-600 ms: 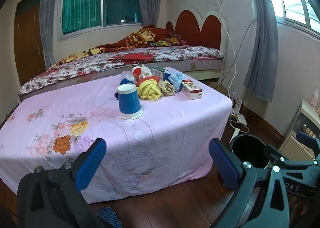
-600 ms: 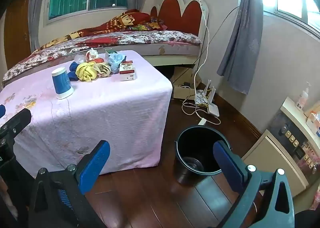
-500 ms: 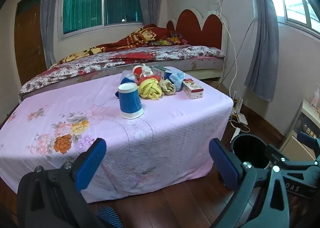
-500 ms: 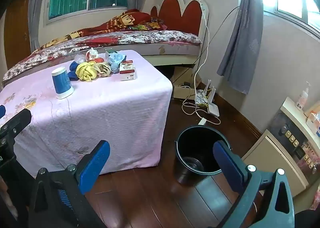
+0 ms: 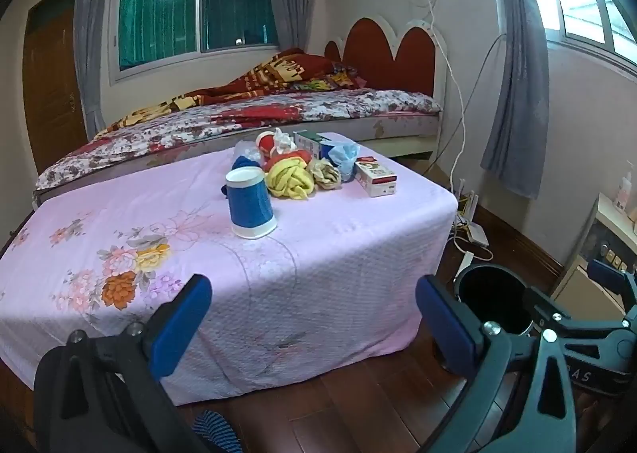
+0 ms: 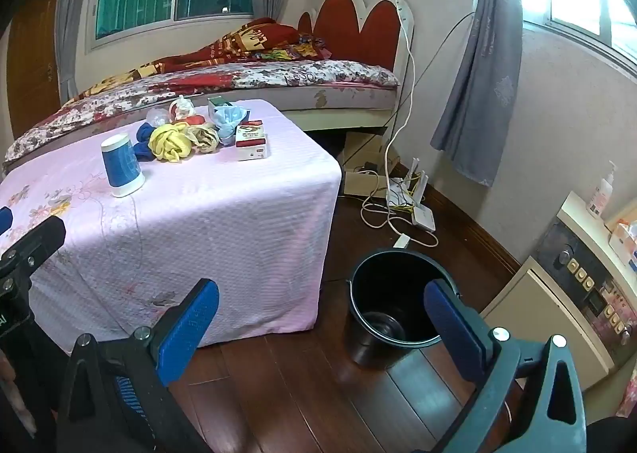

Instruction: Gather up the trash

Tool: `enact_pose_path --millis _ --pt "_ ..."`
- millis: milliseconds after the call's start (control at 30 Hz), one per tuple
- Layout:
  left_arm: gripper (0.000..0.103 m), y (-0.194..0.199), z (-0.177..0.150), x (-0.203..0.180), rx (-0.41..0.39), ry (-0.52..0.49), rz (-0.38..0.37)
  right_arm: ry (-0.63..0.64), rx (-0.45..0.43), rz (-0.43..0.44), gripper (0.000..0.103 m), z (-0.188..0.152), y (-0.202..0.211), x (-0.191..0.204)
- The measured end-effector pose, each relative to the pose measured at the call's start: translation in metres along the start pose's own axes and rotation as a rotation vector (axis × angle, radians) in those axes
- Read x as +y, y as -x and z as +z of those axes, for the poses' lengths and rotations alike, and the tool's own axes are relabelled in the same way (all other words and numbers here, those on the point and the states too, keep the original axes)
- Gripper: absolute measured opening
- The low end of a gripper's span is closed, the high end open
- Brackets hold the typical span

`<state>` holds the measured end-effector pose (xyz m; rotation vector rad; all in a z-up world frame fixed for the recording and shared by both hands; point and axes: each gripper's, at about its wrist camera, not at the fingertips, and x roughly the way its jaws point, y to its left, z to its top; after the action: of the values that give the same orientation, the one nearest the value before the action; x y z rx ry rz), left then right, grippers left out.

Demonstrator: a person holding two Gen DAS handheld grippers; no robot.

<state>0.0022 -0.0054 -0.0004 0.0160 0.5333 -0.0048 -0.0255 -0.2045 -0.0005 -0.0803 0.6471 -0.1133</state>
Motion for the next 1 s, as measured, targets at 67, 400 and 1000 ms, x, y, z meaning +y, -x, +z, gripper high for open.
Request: enact_pose_path --millis 67,400,1000 --pt "0.102 0.000 0.001 -0.001 0.000 -0.003 -0.001 0.000 0.001 0.001 0.103 0.000 -0.001 0.000" --pt "0.102 -0.001 0.004 -0.004 -0.003 -0.008 -0.003 -0.013 0.005 -0.010 0.103 0.001 -0.001 -0.007" --pt "0.102 0.000 0.004 -0.006 -0.007 -0.001 -0.004 -0.021 -0.004 -0.016 0.103 0.002 0.001 -0.005"
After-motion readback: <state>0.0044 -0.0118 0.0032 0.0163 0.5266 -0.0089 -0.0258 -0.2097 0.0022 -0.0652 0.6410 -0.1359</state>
